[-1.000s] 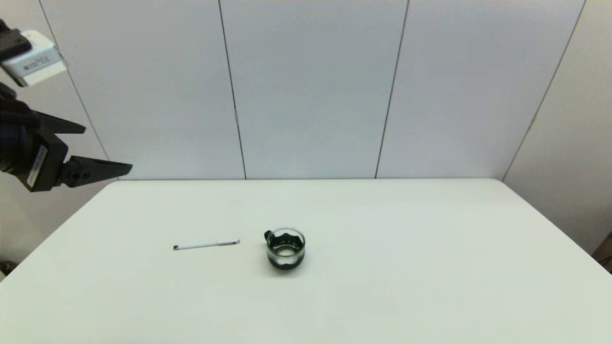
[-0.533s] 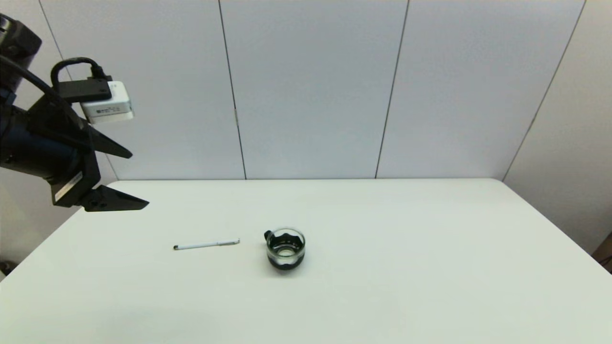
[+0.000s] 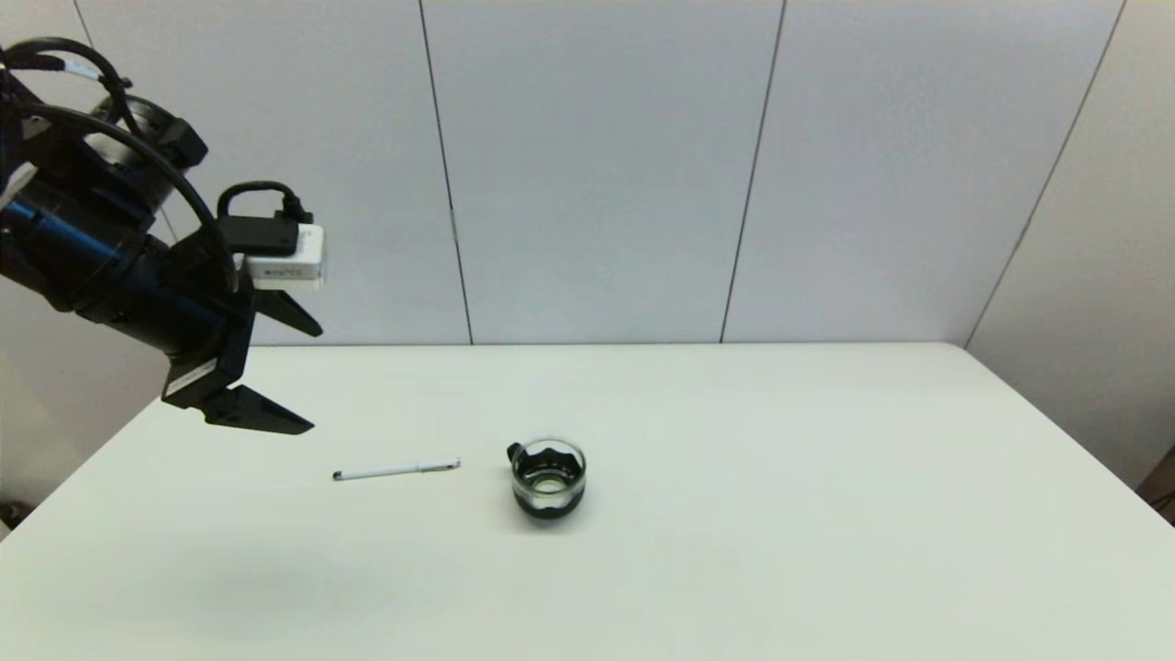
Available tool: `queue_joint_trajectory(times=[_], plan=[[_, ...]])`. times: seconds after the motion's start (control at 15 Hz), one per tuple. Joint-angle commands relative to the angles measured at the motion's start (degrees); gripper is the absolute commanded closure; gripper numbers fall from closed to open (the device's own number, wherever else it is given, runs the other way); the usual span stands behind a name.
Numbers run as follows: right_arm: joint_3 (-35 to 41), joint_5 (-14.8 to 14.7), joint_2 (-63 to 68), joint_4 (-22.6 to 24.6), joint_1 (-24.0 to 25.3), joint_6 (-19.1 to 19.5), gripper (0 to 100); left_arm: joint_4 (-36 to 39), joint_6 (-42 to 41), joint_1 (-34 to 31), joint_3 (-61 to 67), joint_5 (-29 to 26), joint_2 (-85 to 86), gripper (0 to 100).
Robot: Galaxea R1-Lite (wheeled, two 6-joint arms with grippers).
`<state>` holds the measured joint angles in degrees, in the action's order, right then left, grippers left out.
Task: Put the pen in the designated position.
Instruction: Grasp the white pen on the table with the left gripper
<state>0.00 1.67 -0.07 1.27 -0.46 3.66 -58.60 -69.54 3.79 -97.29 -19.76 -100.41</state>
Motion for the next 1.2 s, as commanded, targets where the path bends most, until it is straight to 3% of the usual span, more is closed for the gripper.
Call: queue_joint_trajectory(times=[0.07,0.47,0.8,1.2], plan=[[0.7,0.0,0.07,0.05,-0.06,0.03,0,-3.71,-5.61,-0.01,-0.35,-0.28,-4.79,0],[0.79,0.09,0.07,0.05,0.02,0.03,0,-5.74,-7.81,1.39,0.17,2.71,-9.45,0],[0.7,0.09,0.07,0.05,0.02,0.03,0,-5.65,-2.89,2.01,0.35,3.5,-13.14,0],[0.79,0.0,0.07,0.05,-0.06,0.03,0,-1.6,-2.8,3.24,0.26,3.59,-18.24,0]])
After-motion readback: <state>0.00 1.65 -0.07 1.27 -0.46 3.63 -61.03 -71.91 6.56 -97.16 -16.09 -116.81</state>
